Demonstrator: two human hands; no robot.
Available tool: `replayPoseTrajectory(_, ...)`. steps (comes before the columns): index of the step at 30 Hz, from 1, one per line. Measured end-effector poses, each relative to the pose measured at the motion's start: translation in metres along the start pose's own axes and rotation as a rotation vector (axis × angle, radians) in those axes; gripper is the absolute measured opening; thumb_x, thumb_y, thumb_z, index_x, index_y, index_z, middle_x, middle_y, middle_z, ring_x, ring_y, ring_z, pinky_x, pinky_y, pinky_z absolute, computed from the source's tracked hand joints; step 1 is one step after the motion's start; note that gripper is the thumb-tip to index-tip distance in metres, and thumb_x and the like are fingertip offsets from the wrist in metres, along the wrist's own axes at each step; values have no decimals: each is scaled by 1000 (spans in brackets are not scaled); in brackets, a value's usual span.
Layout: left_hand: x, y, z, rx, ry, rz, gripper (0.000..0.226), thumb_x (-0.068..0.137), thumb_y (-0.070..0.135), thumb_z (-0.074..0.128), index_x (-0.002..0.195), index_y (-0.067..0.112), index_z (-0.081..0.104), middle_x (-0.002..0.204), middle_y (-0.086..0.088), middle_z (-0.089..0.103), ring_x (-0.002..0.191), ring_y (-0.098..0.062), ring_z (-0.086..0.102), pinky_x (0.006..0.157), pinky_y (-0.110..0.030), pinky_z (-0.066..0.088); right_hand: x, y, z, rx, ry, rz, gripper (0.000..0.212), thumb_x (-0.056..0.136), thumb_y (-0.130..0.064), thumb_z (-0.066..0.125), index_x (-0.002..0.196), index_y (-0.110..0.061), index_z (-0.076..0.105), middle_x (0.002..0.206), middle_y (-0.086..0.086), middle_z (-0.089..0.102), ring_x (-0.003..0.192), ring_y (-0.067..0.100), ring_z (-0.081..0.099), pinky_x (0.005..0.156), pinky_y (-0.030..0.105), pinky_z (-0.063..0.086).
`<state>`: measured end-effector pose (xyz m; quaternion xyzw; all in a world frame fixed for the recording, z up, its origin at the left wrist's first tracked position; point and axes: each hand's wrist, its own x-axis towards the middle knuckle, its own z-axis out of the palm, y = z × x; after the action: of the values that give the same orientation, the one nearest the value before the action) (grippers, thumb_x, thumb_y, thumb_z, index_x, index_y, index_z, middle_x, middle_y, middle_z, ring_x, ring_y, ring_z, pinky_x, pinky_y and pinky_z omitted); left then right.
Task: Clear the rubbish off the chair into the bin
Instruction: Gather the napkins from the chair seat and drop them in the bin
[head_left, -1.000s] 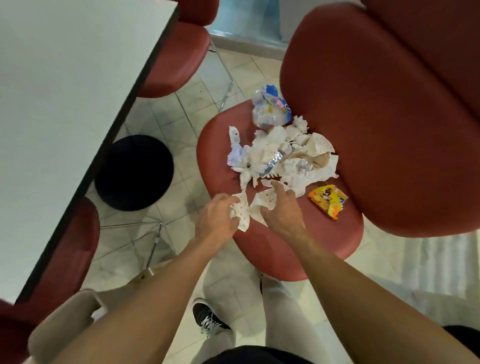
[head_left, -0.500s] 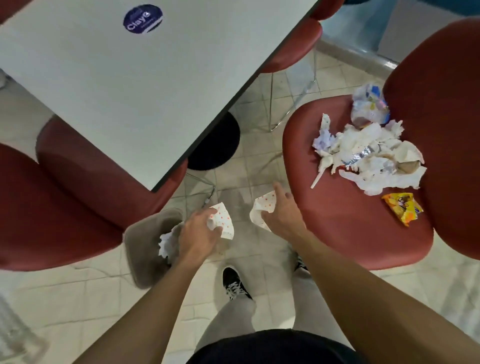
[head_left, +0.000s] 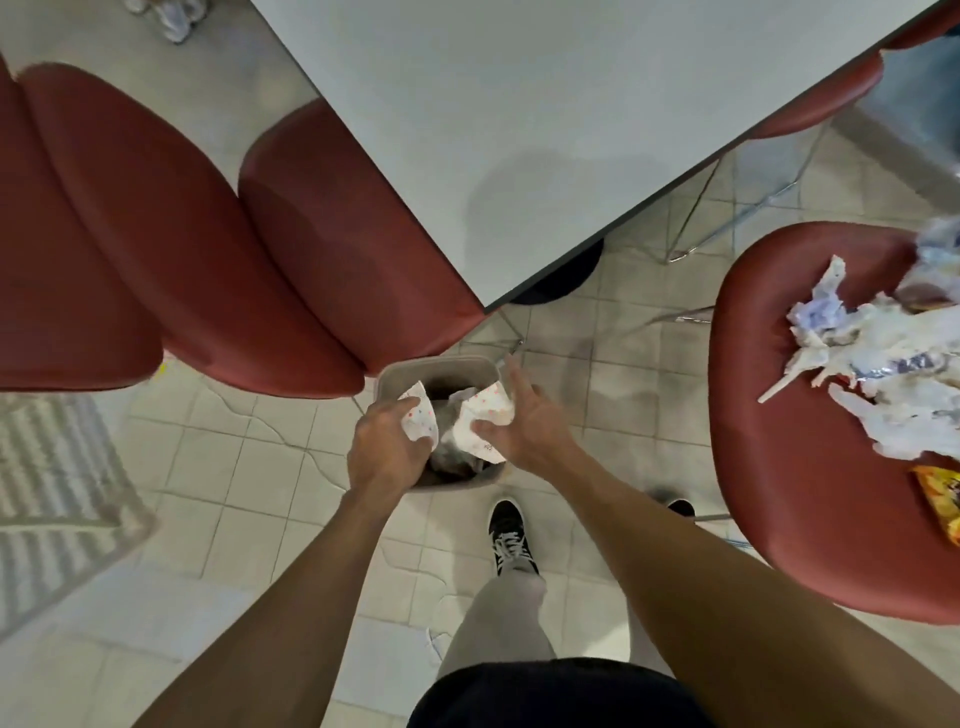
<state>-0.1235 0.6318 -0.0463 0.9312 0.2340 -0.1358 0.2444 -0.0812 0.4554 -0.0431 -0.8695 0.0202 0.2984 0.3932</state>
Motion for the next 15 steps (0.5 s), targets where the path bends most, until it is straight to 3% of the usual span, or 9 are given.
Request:
replayPoseTrajectory(6,3,-15,3,39,2,-5,38,78,46,64,114,34,59,112,2,59,106,-20,54,72,-29,46,3,-9,10,-3,-46,-59,82,84,-30,68,147,-36,15,130,13,47,115,27,50,88,29,40)
replayPoseTrajectory(9,2,-4,10,36,-29,-13,39,79,43,64,116,33,58,113,1,60,107,-23,54,75,-35,49,1,3,-3,-16,-33,-25,80,86,-29,66,148,-36,16,133,12,44,112,26,52,86,27,41)
replayPoseTrajectory(13,-2,28,19,20,-73,32,49,78,34,70,125,32,57,123,0,59,114,-24,54,89,-40,50,-2,27,-28,-20,-8,63,78,87,-32,65,148,-35,17,139,13,39,113,28,54,95,39,49)
replayPoseTrajectory(15,-3,48,27,12,-86,58,48,79,31,69,125,31,57,126,-1,58,116,-23,53,93,-40,48,-4,42,-41,-13,6,77,75,87,-32,65,146,-34,20,140,13,38,111,28,56,93,39,50)
